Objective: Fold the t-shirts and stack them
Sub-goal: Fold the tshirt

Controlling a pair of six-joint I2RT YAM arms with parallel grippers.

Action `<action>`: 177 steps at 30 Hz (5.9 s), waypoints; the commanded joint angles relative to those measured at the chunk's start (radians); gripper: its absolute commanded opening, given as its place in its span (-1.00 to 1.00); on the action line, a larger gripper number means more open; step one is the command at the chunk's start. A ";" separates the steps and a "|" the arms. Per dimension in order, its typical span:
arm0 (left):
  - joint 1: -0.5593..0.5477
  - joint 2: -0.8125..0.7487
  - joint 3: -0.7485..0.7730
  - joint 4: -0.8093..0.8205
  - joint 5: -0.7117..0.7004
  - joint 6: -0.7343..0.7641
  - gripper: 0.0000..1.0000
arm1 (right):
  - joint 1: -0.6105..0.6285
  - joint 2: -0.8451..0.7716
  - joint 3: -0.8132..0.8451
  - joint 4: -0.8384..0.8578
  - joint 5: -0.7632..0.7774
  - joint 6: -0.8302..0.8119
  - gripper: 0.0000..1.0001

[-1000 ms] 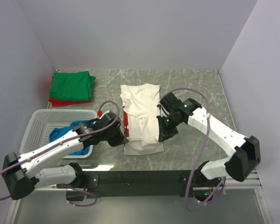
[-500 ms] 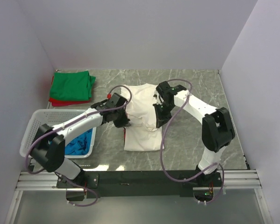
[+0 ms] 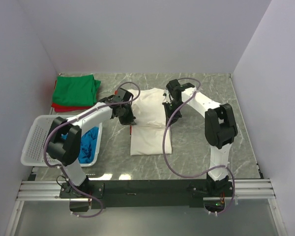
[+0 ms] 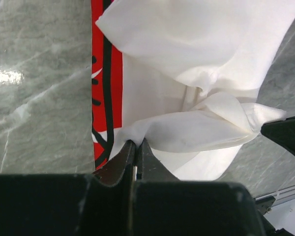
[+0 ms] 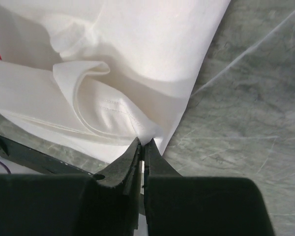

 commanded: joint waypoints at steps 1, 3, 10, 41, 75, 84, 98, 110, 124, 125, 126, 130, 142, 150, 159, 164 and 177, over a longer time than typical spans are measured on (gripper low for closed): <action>0.004 0.045 0.058 -0.023 0.004 0.052 -0.99 | -0.017 0.032 0.058 -0.002 0.008 -0.029 -1.00; 0.005 0.059 0.072 -0.049 -0.033 0.048 -0.99 | -0.024 0.048 0.073 0.012 0.008 -0.026 -1.00; 0.010 0.027 0.113 -0.122 -0.198 -0.011 0.22 | -0.041 0.007 0.138 0.021 0.048 0.011 -0.18; -0.110 0.114 -0.002 0.209 -0.065 -0.014 0.92 | 0.011 0.129 0.109 0.136 -0.084 0.048 -0.11; -0.288 -0.326 -0.514 0.204 -0.051 -0.144 0.86 | -0.015 -0.472 -0.717 0.351 -0.159 0.131 0.04; -0.306 -0.411 -0.595 0.203 -0.064 -0.232 0.88 | 0.003 -0.409 -0.718 0.421 -0.184 0.143 0.05; -0.325 -0.452 -0.661 0.211 -0.064 -0.293 0.90 | 0.072 -0.334 -0.726 0.472 -0.104 0.166 0.07; -0.325 -0.435 -0.646 0.172 -0.187 -0.393 0.92 | 0.103 -0.291 -0.734 0.498 -0.052 0.186 -0.61; -0.316 -0.256 -0.482 0.037 -0.337 -0.400 0.49 | 0.103 -0.297 -0.740 0.487 -0.058 0.183 -0.95; -0.316 -0.256 -0.476 0.028 -0.341 -0.400 0.42 | 0.103 -0.297 -0.741 0.487 -0.058 0.183 -0.95; -0.316 -0.257 -0.477 0.020 -0.349 -0.402 0.37 | 0.104 -0.299 -0.741 0.489 -0.058 0.183 -0.95; -0.316 -0.288 -0.499 0.009 -0.349 -0.411 0.19 | 0.103 -0.302 -0.744 0.489 -0.058 0.183 -0.96; -0.342 -0.192 -0.480 0.039 -0.291 -0.365 0.15 | 0.104 -0.293 -0.732 0.483 -0.061 0.181 -0.97; -0.388 -0.118 -0.508 0.043 -0.236 -0.377 -0.22 | 0.103 -0.308 -0.740 0.484 -0.058 0.184 -0.97; -0.427 -0.090 -0.473 -0.024 -0.239 -0.377 -0.92 | 0.104 -0.336 -0.752 0.481 -0.081 0.181 -1.00; -0.478 -0.112 -0.433 -0.047 -0.243 -0.362 -0.99 | 0.103 -0.382 -0.715 0.417 -0.081 0.138 -1.00; -0.515 -0.297 -0.439 -0.044 -0.147 -0.336 -0.99 | 0.140 -0.547 -0.691 0.238 -0.084 0.101 -1.00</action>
